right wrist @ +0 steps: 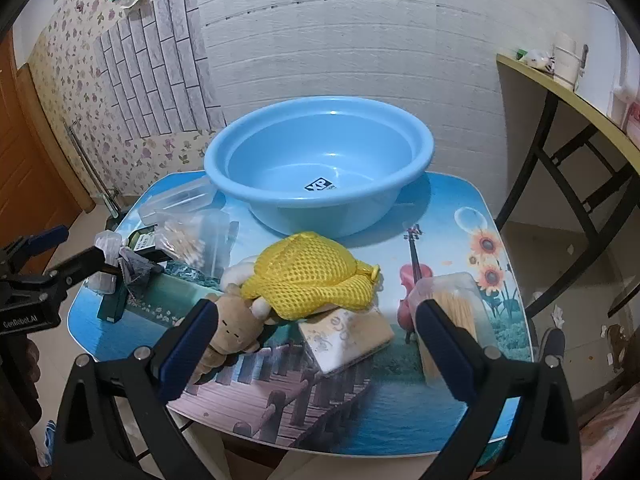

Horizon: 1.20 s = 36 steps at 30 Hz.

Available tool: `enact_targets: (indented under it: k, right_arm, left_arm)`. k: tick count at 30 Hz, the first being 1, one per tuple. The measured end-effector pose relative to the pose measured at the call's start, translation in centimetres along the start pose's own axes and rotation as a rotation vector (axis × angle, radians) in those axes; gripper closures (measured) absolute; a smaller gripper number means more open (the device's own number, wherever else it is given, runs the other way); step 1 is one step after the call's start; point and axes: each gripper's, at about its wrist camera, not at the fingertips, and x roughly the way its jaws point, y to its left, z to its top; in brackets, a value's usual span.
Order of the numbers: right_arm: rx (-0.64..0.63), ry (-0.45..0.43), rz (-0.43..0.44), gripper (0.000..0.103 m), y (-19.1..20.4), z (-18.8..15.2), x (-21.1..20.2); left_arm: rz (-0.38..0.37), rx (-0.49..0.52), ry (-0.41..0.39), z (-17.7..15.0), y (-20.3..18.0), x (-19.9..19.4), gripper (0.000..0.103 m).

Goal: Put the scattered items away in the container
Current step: 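Grasp the brown plush bear with the left gripper while right grasps toothpick box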

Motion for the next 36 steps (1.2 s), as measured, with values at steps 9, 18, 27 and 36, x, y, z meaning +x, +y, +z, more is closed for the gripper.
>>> enact_targets:
  k: [9,18,27,36]
  right_arm:
    - [0.024,0.000,-0.007,0.002,-1.5,-0.2,0.2]
    - [0.057,0.007,-0.015,0.002,-3.7,-0.5,0.6]
    - [0.077,0.033,-0.027,0.008,-5.4,-0.6,1.4]
    - [0.086,0.033,-0.032,0.009,-6.7,-0.8,1.8]
  left_arm:
    - [-0.049,0.022,0.030,-0.3,-2.0,0.9,0.000]
    - [-0.120,0.064,0.058,-0.8,-5.0,1.9,0.000]
    - [-0.176,0.098,0.074,-1.2,-7.7,3.2,0.000]
    - [-0.232,0.146,0.107,-1.5,-9.7,4.3,0.011]
